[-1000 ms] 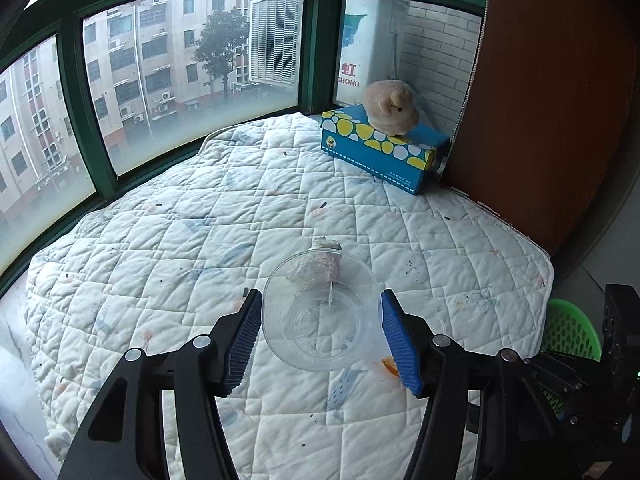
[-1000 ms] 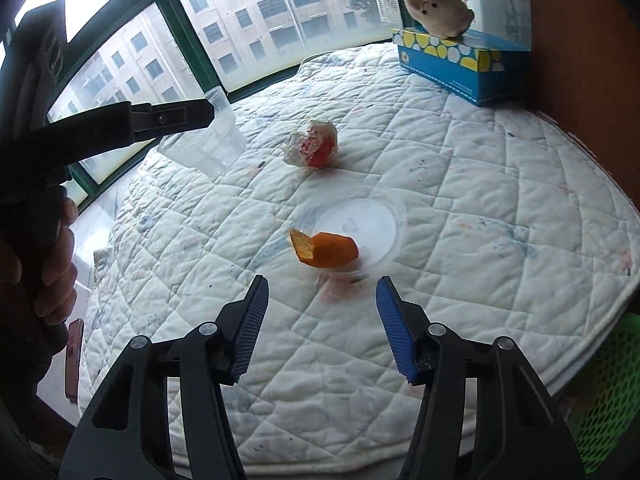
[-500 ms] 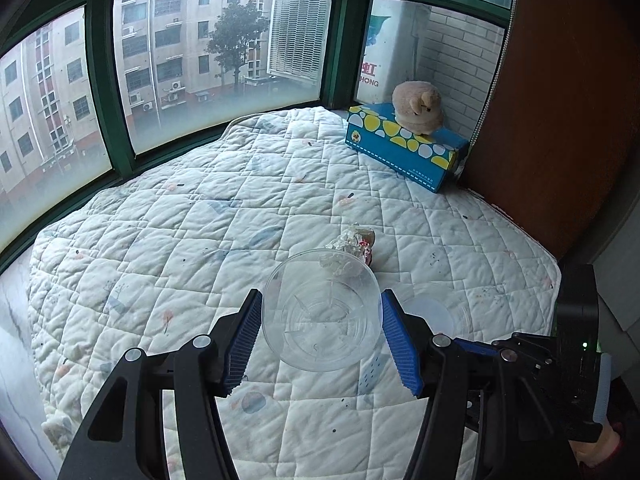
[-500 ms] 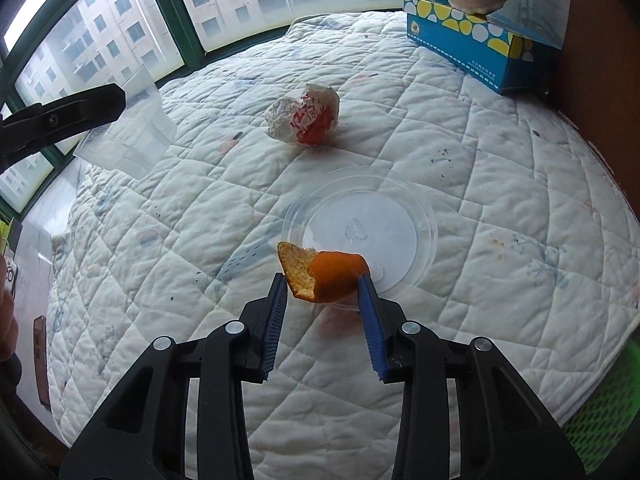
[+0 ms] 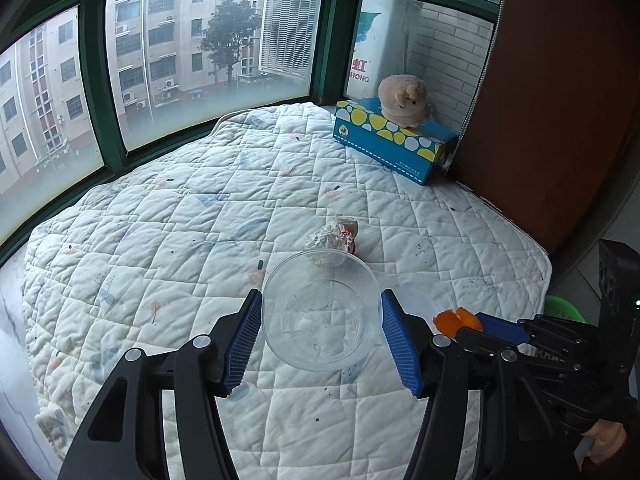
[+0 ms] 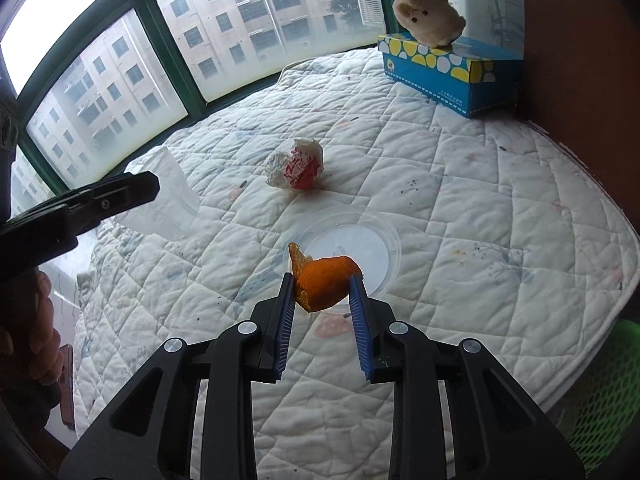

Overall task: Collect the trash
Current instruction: 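Carry the clear cup and orange peel to the green basket and release both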

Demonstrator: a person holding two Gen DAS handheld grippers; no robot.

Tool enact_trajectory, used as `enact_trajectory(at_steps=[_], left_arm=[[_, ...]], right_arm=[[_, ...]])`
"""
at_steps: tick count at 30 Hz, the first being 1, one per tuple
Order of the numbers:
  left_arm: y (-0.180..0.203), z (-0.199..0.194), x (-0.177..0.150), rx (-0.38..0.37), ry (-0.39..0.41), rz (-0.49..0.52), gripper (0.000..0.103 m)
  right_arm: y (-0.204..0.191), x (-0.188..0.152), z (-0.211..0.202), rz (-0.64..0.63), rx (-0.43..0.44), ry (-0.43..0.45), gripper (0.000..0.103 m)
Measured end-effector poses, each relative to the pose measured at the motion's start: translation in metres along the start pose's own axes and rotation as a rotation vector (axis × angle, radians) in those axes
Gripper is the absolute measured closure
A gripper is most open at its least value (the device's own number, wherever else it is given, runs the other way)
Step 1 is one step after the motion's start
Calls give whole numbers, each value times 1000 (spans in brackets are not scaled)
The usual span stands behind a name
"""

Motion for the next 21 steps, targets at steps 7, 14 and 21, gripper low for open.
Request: enact_trajectory(at_steps=[7,14,21], left_arm=[[37,-7,-7,-46,-2,45,45],[87,-9,-19,-103,-15,98,45],[135,-6,-31,-159,-34,146,45]], right_arm=[[27,-11,-41,48,-25,42,75],[60,-32,-73,96,-73,63,75],[93,-54,-95,142,-128,72,75]])
Point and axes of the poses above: each gripper's, at about its wrist camera, not at the fingertips, and z roughly the way its jaws point, y to its right, x to its top, the point moved 10 cm from there along z, roughly the way its jaws point, and after that the axes turned 2 degrees about y, right-handed, at the moved point
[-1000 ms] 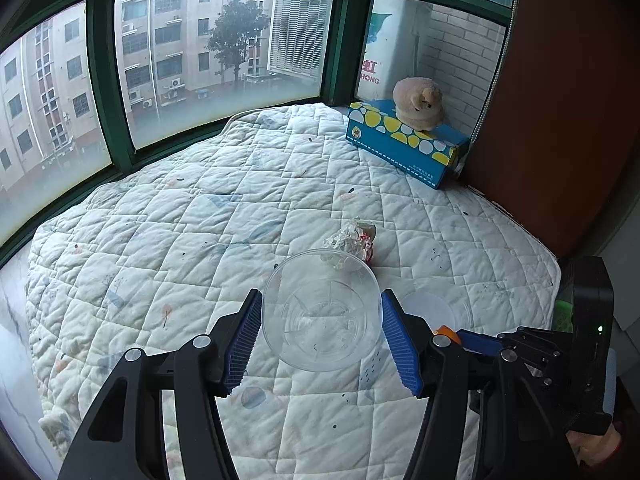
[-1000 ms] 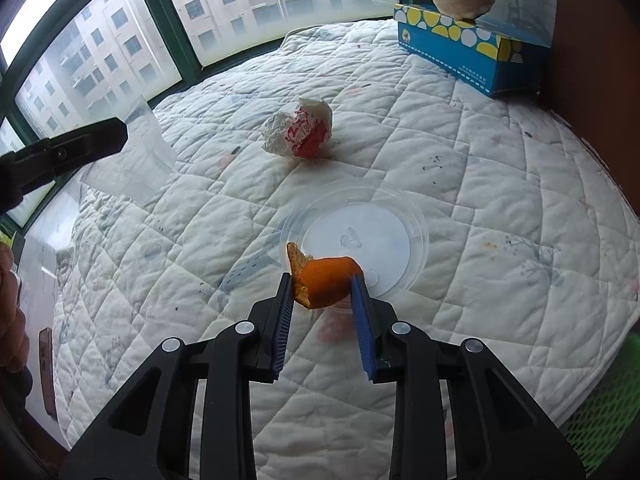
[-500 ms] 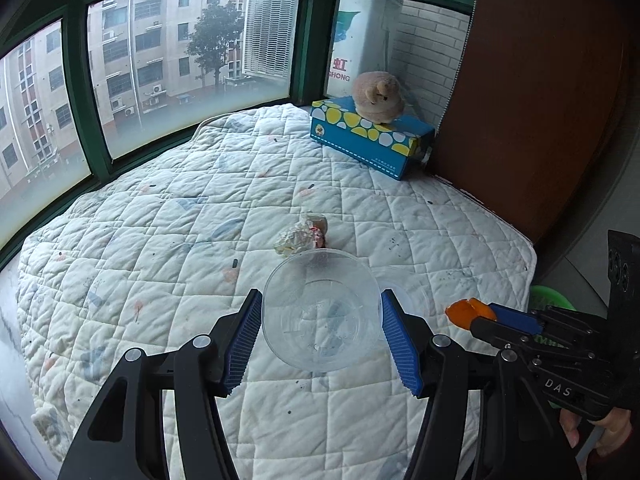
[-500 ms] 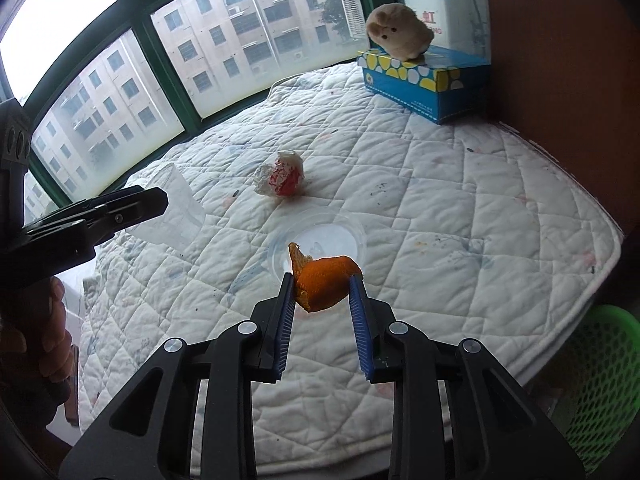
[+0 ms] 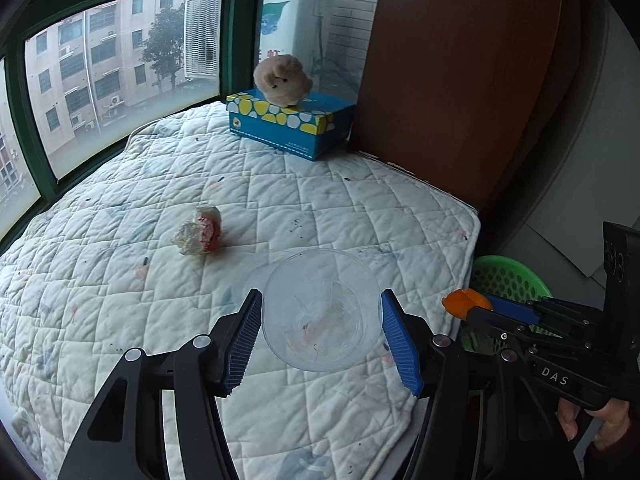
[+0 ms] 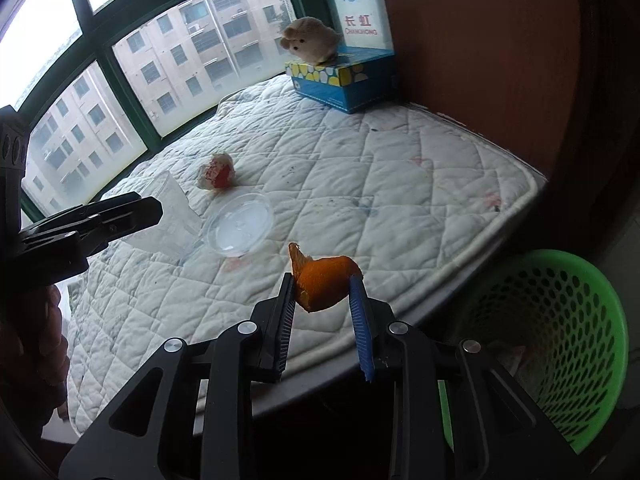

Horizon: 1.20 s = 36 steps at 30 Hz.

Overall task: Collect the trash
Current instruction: 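Carry the clear cup and orange peel to the green basket and release both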

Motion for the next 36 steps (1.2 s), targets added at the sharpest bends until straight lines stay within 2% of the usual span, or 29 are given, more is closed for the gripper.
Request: enact_trajectory(at_steps=[22,36], left_arm=[[120,28,-17,-136,-69,108,45],[174,41,-24,-190,-101,163,45]], right_arm=[[129,-48,-57,169,-189,3,75],[185,-74,-83,263,-281,-8,72]])
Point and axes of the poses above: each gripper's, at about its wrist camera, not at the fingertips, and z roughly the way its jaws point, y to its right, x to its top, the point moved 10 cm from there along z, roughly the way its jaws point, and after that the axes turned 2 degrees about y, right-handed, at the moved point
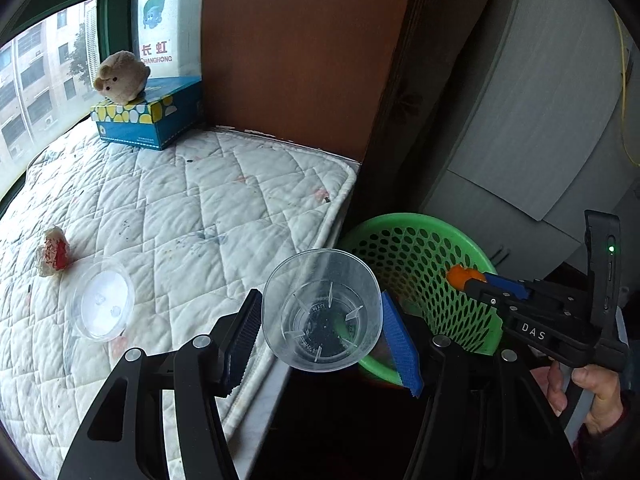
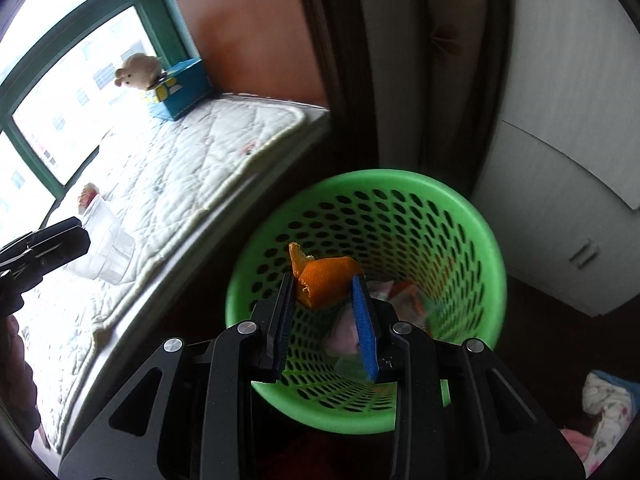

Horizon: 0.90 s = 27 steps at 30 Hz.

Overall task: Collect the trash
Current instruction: 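Carry the clear cup and orange peel to the green basket and release both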

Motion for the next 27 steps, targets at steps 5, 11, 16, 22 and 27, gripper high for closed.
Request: enact_trajectory(at_steps=[5,11,16,22,27], left_arm=[[14,7,0,-15,-13,13,45],[28,14,0,-28,-28,29,45],[37,19,0,-40,-39,39,45],[49,28,-3,-54,-58,54,45],[61,36,-5,-69,-78,59,44]], right_arm=[[15,-1,-2,26,-15,1,72],[26,1,-2,51,-23,4,69],[34,2,-8,63,-25,19,66],[38,3,-15,72,-21,33,61],[40,5,-20,76,-18,46,56]])
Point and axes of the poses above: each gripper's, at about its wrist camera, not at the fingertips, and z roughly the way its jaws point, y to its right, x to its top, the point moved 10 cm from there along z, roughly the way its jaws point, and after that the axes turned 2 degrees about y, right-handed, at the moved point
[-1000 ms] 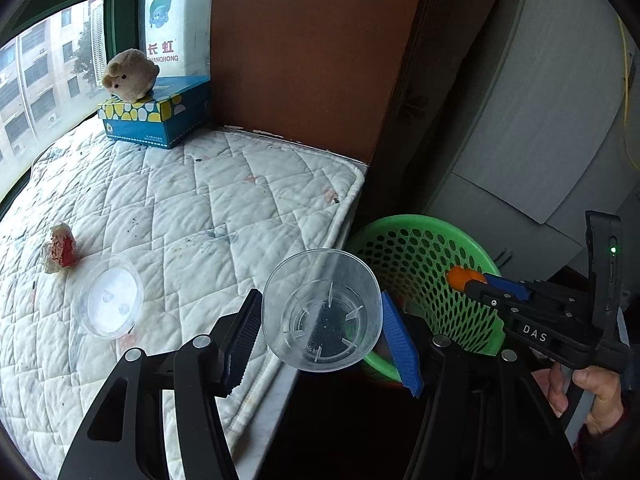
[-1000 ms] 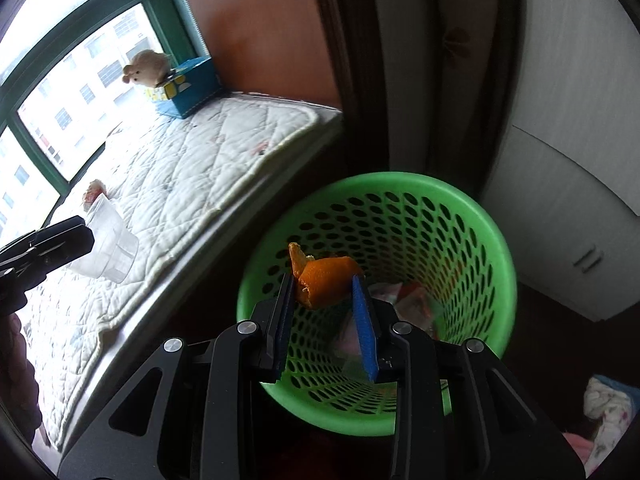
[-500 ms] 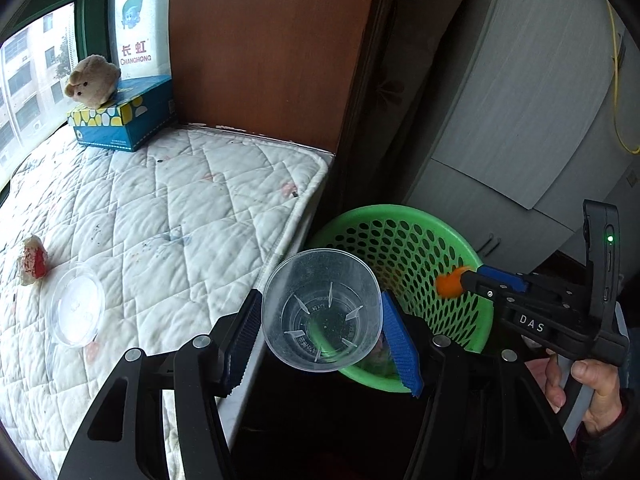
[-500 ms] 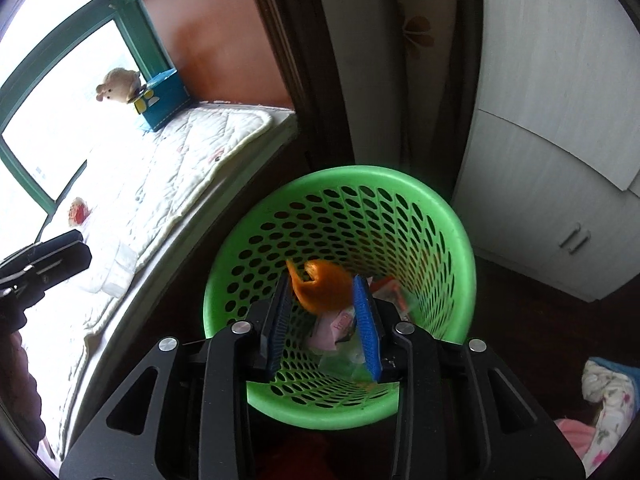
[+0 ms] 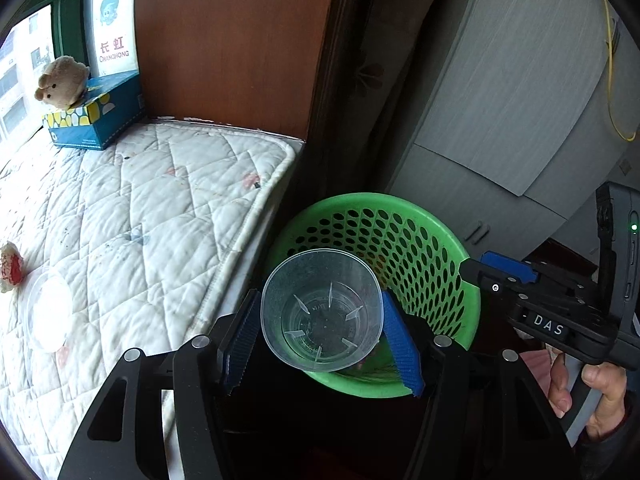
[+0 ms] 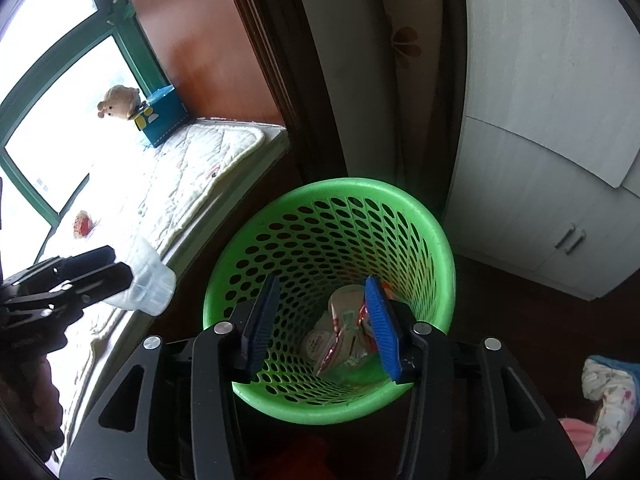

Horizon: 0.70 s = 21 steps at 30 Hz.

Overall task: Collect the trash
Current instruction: 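Carry the clear cup and orange peel to the green basket and release both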

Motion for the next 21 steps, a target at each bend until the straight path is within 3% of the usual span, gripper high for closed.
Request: enact_trajectory(at_steps=[15,21], left_arm=[[25,26,-5,-58,-51,13,42],[30,28,-8,-89,-57,-7,35]], right_arm=[[9,0,-11,23,3,25,48],[9,-1,-12,30,5,24,48]])
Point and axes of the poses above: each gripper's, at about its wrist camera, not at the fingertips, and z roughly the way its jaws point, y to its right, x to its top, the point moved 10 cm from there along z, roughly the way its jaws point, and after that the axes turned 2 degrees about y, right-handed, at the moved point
